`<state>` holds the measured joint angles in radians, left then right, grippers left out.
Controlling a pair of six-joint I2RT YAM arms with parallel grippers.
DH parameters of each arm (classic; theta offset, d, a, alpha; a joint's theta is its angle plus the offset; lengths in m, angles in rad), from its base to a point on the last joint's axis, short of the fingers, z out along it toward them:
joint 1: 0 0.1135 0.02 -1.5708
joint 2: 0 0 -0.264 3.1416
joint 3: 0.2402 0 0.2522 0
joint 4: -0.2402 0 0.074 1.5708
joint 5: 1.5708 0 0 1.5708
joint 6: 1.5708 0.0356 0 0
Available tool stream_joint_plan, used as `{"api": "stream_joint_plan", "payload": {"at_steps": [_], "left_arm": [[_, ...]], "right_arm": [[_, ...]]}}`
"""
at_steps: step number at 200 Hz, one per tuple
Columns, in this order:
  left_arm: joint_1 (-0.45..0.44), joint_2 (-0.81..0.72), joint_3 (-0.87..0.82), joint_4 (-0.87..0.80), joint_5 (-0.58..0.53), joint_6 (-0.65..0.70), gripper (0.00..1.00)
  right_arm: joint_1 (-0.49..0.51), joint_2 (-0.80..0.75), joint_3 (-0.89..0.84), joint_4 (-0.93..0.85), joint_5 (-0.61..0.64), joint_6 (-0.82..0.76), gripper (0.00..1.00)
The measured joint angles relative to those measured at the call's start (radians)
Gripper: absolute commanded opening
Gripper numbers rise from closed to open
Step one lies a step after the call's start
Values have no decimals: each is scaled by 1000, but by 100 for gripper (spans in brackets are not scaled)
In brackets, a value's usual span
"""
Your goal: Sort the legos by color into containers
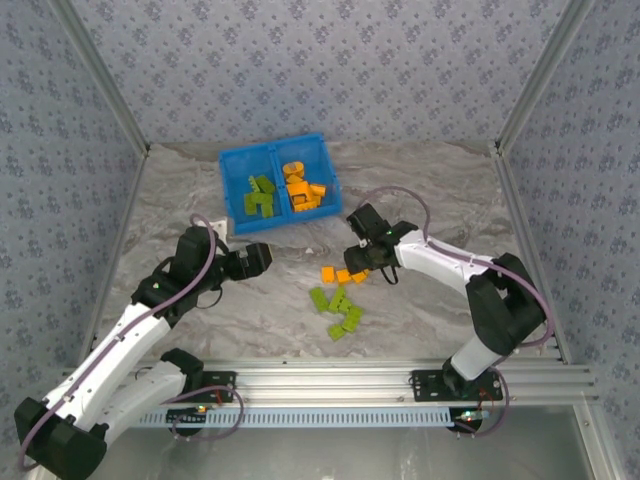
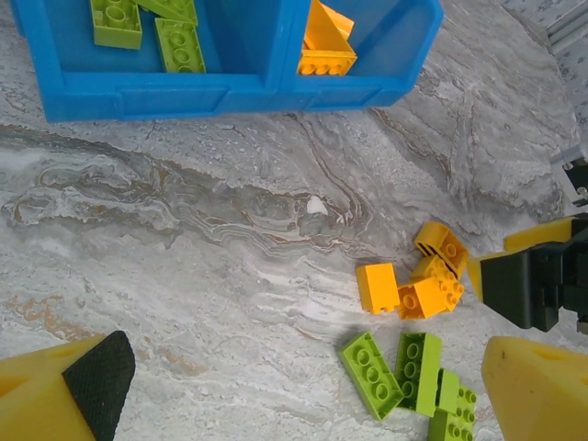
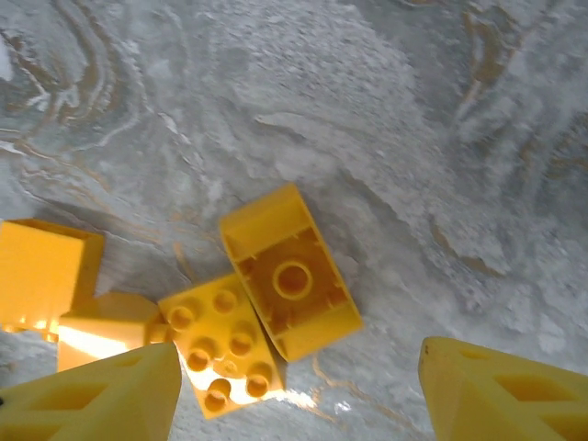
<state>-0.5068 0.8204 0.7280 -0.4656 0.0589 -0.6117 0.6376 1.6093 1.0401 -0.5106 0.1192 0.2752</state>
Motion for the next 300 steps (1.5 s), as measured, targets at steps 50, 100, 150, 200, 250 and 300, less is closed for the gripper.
{"api": "stream_joint_plan", "payload": {"at_steps": [50,100,150,200,250,300], "left_arm": [[0,-1,0,3,-3,0,99],[0,-1,-12,4,-4,0,99],[0,-1,-14,6,-7,0,99],[0,-6,-17,6,-7,0,99],[0,-47,-17,7,-8,1,99],[-13,-66,-17,39,3,1,99]], "right_arm": [[-65,123,25,52,-103,-33,66],[-83,154,46,77,-105,-7,49],[-155,170,40,37,-43,44,50],[-167,155,20,27,-29,81,33],[-118,-124,48,19,3,103,33],[18,-154,336,137,36,82,35]]}}
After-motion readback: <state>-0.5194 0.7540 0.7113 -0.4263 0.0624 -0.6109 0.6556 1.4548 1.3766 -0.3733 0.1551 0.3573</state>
